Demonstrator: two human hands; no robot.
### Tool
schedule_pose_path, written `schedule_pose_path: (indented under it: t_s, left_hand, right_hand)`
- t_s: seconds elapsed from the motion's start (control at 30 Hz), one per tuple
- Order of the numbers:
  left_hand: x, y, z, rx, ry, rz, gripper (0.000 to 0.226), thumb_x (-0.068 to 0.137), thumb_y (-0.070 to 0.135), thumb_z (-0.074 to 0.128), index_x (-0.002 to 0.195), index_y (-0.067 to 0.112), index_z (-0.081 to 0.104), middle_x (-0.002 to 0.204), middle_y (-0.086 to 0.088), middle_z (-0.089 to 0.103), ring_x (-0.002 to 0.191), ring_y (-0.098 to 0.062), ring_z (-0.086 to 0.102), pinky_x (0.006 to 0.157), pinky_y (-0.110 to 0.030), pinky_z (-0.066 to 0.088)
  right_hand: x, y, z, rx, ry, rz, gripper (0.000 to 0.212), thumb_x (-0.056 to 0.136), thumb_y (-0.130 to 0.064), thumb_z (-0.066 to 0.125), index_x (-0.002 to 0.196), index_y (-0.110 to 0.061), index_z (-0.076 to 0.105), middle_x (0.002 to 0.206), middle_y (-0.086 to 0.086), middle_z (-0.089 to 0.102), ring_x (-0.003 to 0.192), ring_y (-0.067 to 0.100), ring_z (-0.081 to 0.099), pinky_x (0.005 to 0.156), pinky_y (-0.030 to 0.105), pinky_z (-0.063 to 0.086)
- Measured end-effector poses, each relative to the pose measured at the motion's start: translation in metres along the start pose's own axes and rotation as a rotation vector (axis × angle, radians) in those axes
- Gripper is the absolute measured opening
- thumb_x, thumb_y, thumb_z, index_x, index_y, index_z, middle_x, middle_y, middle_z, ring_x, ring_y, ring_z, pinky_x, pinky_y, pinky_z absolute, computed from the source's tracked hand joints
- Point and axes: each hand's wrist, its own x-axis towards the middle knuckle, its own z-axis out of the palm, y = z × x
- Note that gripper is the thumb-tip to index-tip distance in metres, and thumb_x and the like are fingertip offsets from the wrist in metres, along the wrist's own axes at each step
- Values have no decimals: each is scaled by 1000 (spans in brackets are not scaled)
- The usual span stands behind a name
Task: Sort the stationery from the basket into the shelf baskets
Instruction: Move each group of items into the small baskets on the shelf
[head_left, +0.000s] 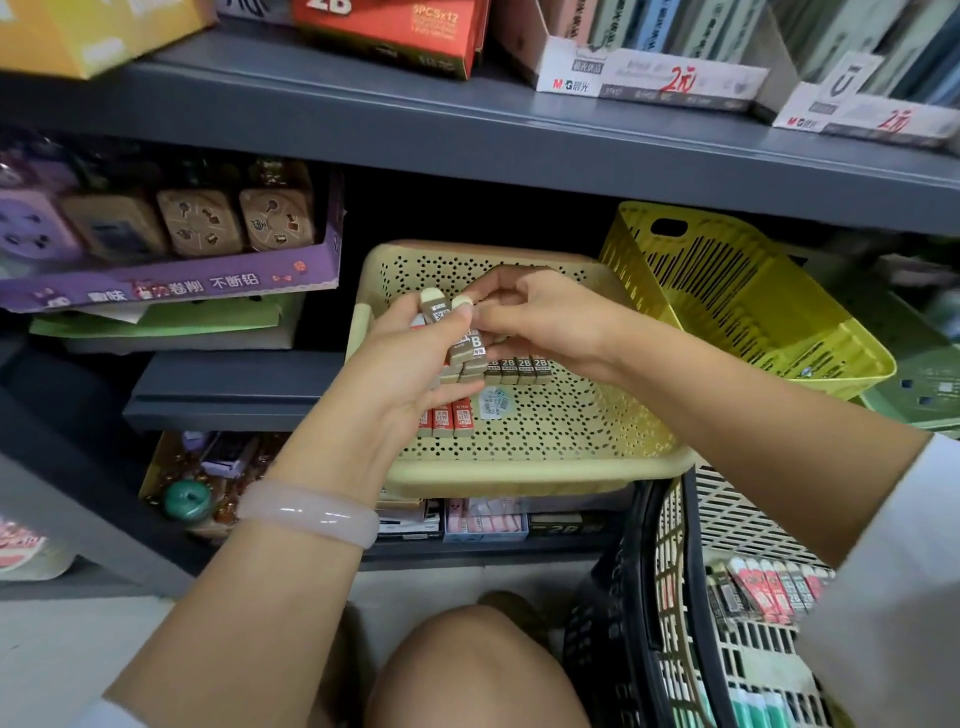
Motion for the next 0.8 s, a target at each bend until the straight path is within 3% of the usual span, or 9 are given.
schedule_pose_path:
  t_s: [0.07,0.17,0.27,0.37,0.4,0.5,0.6,0.73,0.8]
  left_hand:
    - [1,0,-1,-10,12,3,17,90,18,58,107,16,58,100,-2,64,85,-17,66,67,-34,59]
    - [3,1,-6,-23,43,-6,9,89,17,59,98,17,58,101,-2,62,93,-21,65,64,-33,59]
    - [3,2,-9,-27,59,5,5,88,18,61,92,18,59,100,3,56,101,-19,59,64,-33,59]
    - [2,1,-8,-12,69,26,12,88,18,60,101,16,60,94,13,50,91,-8,55,66,-34,59]
    - [2,0,-9,-5,73,28,17,89,19,60,105,15,60,93,14,49,90,-7,55,68,-34,59]
    - [2,-3,-9,12,72,24,21,89,20,60,110,15,58,95,11,51,91,-7,55,71,-35,59]
    - [1,-4,-10,27,64,15,17,89,21,60,105,15,59,97,8,53,89,-8,57,72,-34,59]
    - [1,-3,-10,28,59,22,18,90,21,59,107,17,58,98,8,54,92,-8,57,74,-35,58]
    - [2,-3,-10,26,60,20,19,90,21,59,108,16,58,97,7,54,91,-10,58,73,-35,58]
  right_hand:
    - [0,-2,-5,73,22,14,9,86,-11,62,93,-14,57,68,-3,63,63,7,62,63,18,54]
    - [4,-2,-20,113,163,35,9,89,-7,57,91,-16,58,75,-1,64,63,5,64,59,17,55]
    - [15,5,-43,-259,299,128,11,91,-12,56,100,-16,61,87,0,62,74,9,63,64,17,55]
    - [33,20,-56,-761,240,396,29,97,-18,45,123,-9,54,111,9,62,99,22,62,88,30,52]
    - [38,25,-55,-823,210,487,34,98,-19,41,129,-7,49,117,10,60,102,22,60,88,29,51]
    - [47,32,-47,-810,197,617,41,100,-15,34,139,-3,33,129,12,54,97,20,61,75,27,51]
    - [51,38,-47,-776,239,639,43,99,-9,29,142,0,27,136,14,47,108,24,60,91,30,49]
    - [51,40,-43,-771,249,667,43,100,-7,26,141,4,26,143,16,40,79,17,62,60,16,52]
    - [51,41,-43,-787,223,681,44,99,-7,27,142,3,23,141,16,44,96,19,63,73,21,50]
